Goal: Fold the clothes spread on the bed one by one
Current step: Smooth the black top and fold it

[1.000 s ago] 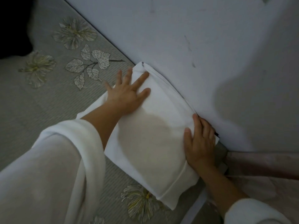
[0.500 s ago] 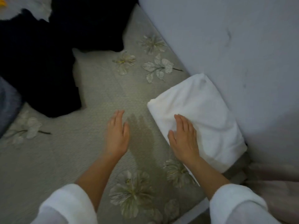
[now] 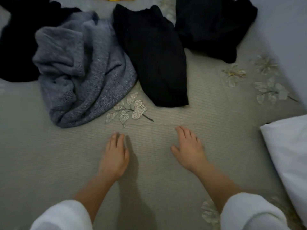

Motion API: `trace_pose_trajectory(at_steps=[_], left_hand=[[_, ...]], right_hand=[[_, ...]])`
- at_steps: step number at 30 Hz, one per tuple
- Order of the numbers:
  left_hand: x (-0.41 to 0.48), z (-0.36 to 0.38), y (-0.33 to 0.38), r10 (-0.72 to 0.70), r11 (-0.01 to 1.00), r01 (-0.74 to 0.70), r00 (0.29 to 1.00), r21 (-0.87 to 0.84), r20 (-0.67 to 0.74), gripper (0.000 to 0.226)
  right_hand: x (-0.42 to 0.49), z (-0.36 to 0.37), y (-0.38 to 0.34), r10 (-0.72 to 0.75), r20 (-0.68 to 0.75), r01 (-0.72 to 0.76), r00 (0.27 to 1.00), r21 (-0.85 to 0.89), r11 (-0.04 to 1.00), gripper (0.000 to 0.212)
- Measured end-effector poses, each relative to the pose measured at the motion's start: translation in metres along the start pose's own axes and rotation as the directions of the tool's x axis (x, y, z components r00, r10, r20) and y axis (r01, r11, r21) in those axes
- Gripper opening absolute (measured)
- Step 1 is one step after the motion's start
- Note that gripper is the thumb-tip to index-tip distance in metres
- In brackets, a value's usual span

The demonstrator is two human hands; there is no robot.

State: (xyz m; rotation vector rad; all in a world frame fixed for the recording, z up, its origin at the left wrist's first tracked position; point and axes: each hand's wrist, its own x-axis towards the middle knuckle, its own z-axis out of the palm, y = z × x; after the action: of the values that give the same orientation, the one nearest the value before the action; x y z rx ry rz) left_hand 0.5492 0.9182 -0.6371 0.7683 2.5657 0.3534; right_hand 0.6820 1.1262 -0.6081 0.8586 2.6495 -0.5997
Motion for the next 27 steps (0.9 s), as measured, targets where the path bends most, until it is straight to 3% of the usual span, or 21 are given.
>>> trace_pose_trajectory(at_steps=[5,8,12,14,18,23,25,27], left_hand=[[0.052,0.01,-0.037,-0.016,0.998,0.018,0.999,0.052,-0.031,0.062],[0.056,0.024,-0.039,-0.008,0.997,0.019,0.988,0.069,-0.152,0.062],[0.055,0.028,-0.042,0.004,0.998,0.008,0.977,0.057,-0.214,0.066],[0.056,0.028,-0.043,0.004,0.998,0.01,0.977,0.066,-0.213,0.066],[0.055,0.024,-0.04,-0.003,0.998,0.012,0.988,0.057,-0.154,0.065],[0.057,-0.008,-0.038,-0.04,0.999,0.035,0.991,0.041,0.124,0.072],[0.052,-0.032,-0.028,-0.055,0.998,0.063,0.968,-0.026,0.247,0.081],[0.035,-0.053,-0.012,-0.05,0.972,0.098,0.973,-0.212,0.224,0.084]], right_hand=[[0.076,-0.004,-0.022,-0.044,-0.098,0.024,0.994,-0.192,0.981,0.071],[0.121,-0.019,-0.02,-0.054,-0.181,-0.01,0.982,-0.337,0.941,0.074],[0.163,-0.032,-0.02,-0.027,-0.089,-0.015,0.996,-0.438,0.899,0.058],[0.172,-0.033,-0.025,-0.012,-0.061,-0.01,0.998,-0.351,0.936,0.042],[0.162,-0.043,-0.037,-0.008,-0.141,-0.024,0.99,-0.228,0.973,0.022],[0.11,-0.062,-0.059,0.045,0.033,-0.05,0.998,0.141,0.989,0.017],[0.087,-0.073,-0.069,0.029,0.055,-0.039,0.998,0.194,0.98,0.017],[0.063,-0.092,-0.081,0.021,0.045,-0.033,0.999,0.285,0.958,0.016]])
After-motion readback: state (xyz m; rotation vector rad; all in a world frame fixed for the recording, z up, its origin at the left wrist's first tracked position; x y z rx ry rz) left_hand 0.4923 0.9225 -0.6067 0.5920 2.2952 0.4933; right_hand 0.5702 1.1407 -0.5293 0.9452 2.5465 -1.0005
